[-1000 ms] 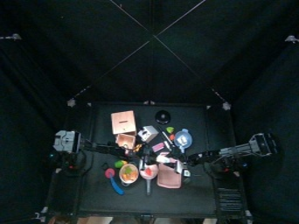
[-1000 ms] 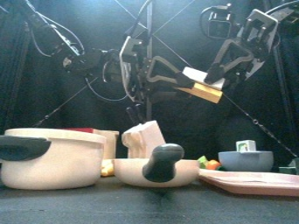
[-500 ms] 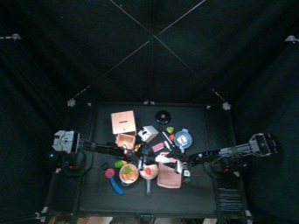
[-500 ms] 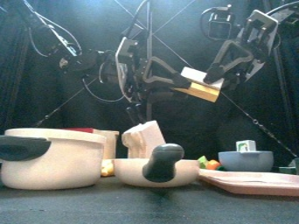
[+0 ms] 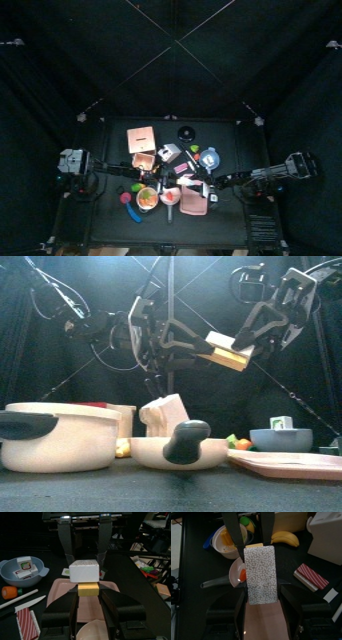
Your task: Separate egg and rice
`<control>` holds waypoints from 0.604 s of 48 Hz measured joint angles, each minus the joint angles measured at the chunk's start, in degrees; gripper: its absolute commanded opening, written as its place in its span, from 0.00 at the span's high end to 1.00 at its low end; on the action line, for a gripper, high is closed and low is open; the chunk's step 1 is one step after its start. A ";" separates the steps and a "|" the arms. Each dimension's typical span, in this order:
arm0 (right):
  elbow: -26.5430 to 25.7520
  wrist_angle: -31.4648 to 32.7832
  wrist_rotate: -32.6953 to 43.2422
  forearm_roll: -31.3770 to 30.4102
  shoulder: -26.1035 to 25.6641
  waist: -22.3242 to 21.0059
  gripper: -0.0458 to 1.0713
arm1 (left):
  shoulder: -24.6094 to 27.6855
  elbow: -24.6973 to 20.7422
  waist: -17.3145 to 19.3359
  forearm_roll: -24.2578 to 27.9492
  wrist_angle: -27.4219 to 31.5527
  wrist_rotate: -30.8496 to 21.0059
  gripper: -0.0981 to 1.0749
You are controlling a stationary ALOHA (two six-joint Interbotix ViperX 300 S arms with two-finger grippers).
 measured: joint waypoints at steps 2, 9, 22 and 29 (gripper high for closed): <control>0.62 0.44 0.26 0.35 -0.18 0.09 0.44 | -0.26 0.70 0.09 0.09 0.09 0.09 0.48; 1.14 0.70 0.09 0.79 -0.62 0.44 0.44 | -0.44 1.58 0.26 0.18 0.18 0.09 0.47; 1.41 0.97 0.09 0.97 -1.23 0.79 0.44 | -0.79 2.55 0.26 0.18 0.26 0.09 0.48; 1.41 1.05 0.00 0.88 -1.32 0.79 0.44 | -1.05 2.55 0.26 0.18 0.18 0.09 0.48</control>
